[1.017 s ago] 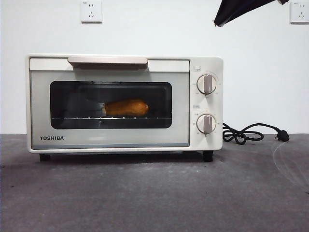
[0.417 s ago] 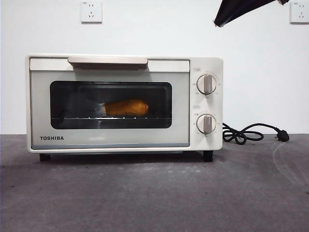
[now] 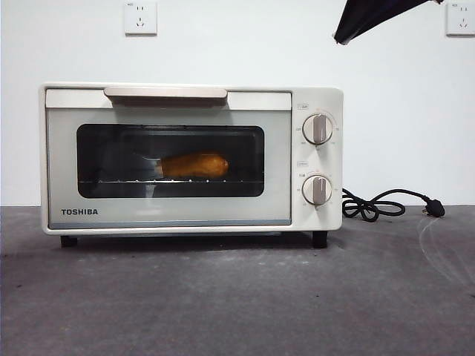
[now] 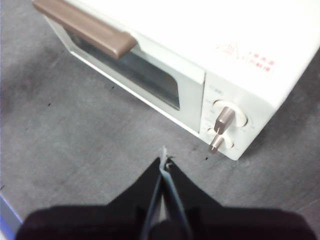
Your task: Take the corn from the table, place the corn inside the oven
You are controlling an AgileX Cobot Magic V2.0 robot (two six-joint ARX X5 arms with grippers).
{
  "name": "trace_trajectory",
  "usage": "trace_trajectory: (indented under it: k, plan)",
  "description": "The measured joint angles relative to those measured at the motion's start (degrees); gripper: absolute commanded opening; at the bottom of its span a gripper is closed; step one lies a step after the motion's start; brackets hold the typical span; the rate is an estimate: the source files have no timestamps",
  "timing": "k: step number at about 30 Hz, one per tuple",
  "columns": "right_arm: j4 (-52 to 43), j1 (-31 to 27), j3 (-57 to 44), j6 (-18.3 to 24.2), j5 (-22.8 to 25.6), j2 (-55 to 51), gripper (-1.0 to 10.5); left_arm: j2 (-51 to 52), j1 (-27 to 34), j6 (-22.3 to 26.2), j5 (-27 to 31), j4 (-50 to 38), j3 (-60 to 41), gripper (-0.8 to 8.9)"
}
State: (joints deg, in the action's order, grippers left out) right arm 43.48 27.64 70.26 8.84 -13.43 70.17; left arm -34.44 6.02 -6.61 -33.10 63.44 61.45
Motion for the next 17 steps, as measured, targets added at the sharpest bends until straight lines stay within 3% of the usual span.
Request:
trace_trajectory:
  k: [7,17]
  plan:
    - [0.00,0.00,0.00,-0.02,0.20,0.00,0.0,-1.49,-0.22,0.02,0.87,-0.07,0.00,-0.03]
    - [0.00,0.00,0.00,-0.02,0.20,0.00,0.0,7.08,-1.97,-0.04,1.11,-3.96,0.02,-0.03]
